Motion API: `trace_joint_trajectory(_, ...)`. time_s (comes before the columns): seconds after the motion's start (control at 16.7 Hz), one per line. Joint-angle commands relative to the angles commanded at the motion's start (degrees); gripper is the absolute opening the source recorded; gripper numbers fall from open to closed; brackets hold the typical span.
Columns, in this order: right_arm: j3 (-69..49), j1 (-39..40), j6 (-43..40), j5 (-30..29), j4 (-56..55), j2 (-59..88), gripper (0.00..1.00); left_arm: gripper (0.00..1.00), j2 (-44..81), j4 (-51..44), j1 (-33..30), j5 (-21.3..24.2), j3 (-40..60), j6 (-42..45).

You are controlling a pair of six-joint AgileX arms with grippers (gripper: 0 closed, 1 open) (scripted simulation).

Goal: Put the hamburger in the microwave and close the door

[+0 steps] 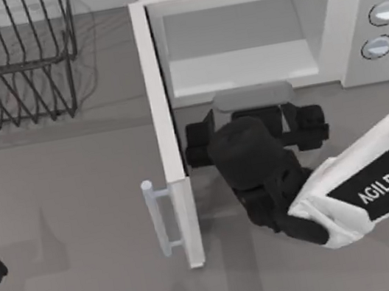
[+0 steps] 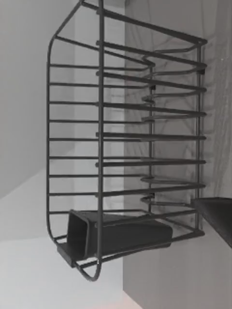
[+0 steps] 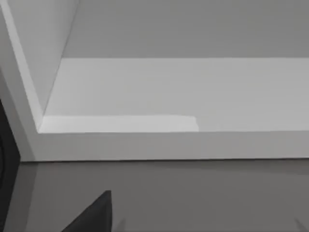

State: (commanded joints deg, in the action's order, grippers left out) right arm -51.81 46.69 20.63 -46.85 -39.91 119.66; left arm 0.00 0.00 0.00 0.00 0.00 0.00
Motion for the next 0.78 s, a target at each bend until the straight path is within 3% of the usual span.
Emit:
trace_joint_trajectory(0.48,-5.20,-0.03,-0.08,0.23,19.74,-13.54,1.00,1.00,0.00,0.00,0.00,0.00,0.00,0.00)
trace_joint_trajectory(0.78,-5.99,-0.04,-0.05,0.23,21.72,-15.41,1.00,1.00,0.00,0.00,0.00,0.00,0.00,0.00)
